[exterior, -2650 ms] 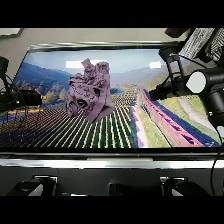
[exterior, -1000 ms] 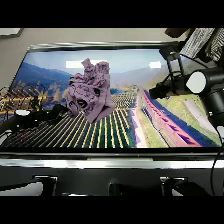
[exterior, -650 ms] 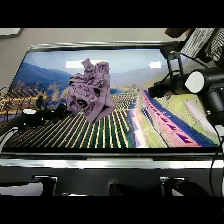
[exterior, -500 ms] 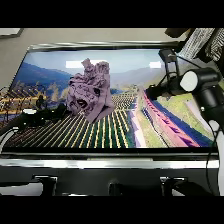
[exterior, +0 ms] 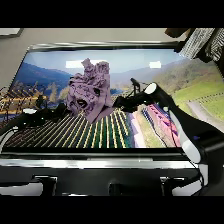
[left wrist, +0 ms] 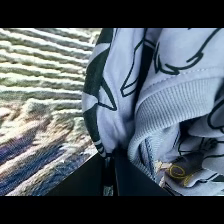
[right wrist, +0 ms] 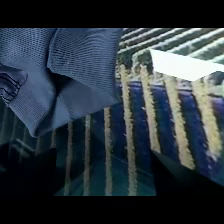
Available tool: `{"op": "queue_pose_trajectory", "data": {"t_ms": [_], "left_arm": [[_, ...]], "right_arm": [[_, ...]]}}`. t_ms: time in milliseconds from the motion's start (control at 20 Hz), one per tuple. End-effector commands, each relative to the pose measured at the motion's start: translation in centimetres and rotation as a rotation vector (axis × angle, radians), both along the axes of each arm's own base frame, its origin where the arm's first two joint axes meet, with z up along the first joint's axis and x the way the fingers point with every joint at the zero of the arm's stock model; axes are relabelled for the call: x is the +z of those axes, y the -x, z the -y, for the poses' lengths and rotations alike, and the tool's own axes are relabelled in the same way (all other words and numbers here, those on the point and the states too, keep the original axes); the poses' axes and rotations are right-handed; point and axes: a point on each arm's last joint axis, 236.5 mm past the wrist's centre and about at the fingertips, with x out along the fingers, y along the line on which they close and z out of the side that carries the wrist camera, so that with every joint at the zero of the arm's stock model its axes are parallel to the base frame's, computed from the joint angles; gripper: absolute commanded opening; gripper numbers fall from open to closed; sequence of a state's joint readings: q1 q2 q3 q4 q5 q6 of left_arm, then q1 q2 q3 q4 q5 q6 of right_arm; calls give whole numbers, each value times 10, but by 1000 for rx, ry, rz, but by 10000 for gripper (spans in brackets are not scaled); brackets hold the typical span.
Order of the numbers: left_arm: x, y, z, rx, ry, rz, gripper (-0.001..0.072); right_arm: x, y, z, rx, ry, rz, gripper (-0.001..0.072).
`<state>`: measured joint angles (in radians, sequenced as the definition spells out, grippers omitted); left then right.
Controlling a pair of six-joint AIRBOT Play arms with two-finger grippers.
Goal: Fold the clothes and pants, and hang the long-sleeved shirts on hangers.
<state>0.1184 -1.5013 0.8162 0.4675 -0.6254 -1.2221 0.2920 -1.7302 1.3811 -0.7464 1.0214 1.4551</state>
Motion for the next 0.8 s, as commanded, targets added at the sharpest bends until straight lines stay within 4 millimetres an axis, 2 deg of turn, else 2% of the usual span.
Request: {"op": "queue_pose_trajectory", "data": {"t_ms": [0,150,250,400,450,500,550,600,700,750], "left_arm": [[1,0,0,-2,1,1,27],[1,0,0,-2,0,1,28],[1,0,0,-2,1,1,27],[1,0,0,-4,-1,3,27],[1,0,0,-4,-1,3,27],[1,0,0,-4,-1,3,27],[1,0,0,-4,-2,4,27],[3,-1,0,-3,-2,9,26],[15,-4,-3,-10,-15,38,24],[27,-7,-7,-17,-25,63,23]], "right_arm": [[-24,4,-48,-19,-83,-39,668],[-33,6,-68,-48,-73,-32,667],[-41,7,-75,-70,-67,-43,666],[-43,3,-82,-103,-74,-35,653],[-43,0,-82,-111,-72,-24,580],[-43,0,-82,-113,-72,-22,465],[-43,0,-81,-109,-67,-20,294],[-44,0,-79,-107,-65,-21,42],[-35,-1,-80,-98,-74,-10,46],[-20,-7,-78,-110,-85,22,45]]}}
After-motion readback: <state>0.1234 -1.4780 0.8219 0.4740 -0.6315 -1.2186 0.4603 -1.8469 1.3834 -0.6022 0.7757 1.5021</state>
